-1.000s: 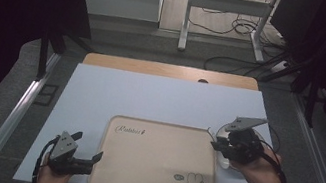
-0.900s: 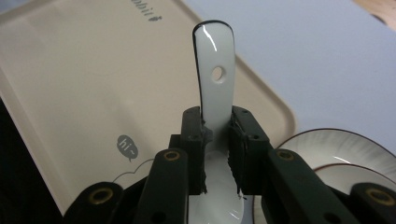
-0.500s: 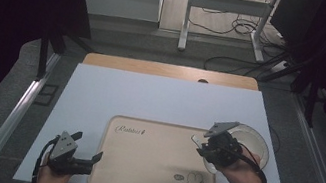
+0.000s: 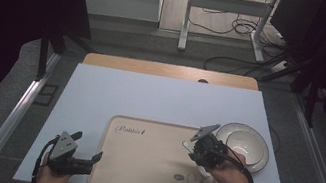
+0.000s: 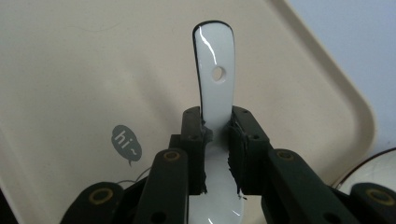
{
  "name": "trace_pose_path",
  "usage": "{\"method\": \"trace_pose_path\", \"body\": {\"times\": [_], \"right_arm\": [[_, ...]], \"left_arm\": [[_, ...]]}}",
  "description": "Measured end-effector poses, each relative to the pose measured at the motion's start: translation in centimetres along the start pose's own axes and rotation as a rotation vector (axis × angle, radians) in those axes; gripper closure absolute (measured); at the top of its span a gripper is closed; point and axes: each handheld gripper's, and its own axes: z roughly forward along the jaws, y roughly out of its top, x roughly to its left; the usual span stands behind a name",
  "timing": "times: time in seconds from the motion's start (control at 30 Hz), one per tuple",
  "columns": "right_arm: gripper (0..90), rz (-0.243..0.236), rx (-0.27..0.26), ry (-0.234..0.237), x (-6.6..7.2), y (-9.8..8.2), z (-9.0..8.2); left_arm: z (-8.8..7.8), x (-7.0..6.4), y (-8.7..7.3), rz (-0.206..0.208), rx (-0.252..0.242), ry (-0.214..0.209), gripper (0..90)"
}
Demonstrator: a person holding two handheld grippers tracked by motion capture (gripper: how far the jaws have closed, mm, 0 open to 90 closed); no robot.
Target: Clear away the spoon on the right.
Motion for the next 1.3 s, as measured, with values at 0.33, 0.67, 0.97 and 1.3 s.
{"method": "trace_pose_path", "body": {"times": [0.33, 0.67, 0.97, 1.3], "right_arm": [[76.5, 0.027, 0.007, 0.030, -0.1, -0.4, 1.6], [71.5, 0.059, -0.018, 0.071, -0.6, -1.1, 2.3], [68.0, 0.081, -0.102, 0.076, -0.8, -1.5, 1.3], [72.7, 0.118, -0.218, 0.081, -0.9, -2.5, 0.4]], "left_arm": [[0.0, 0.0, 0.0, 0.000, -0.002, 0.001, 4.1], [0.0, 0.0, 0.0, 0.000, -0.001, 0.002, 4.1], [-0.1, 0.0, 0.0, 0.000, 0.000, 0.003, 4.1], [-0.1, 0.0, 0.0, 0.001, 0.000, 0.005, 4.1]]}}
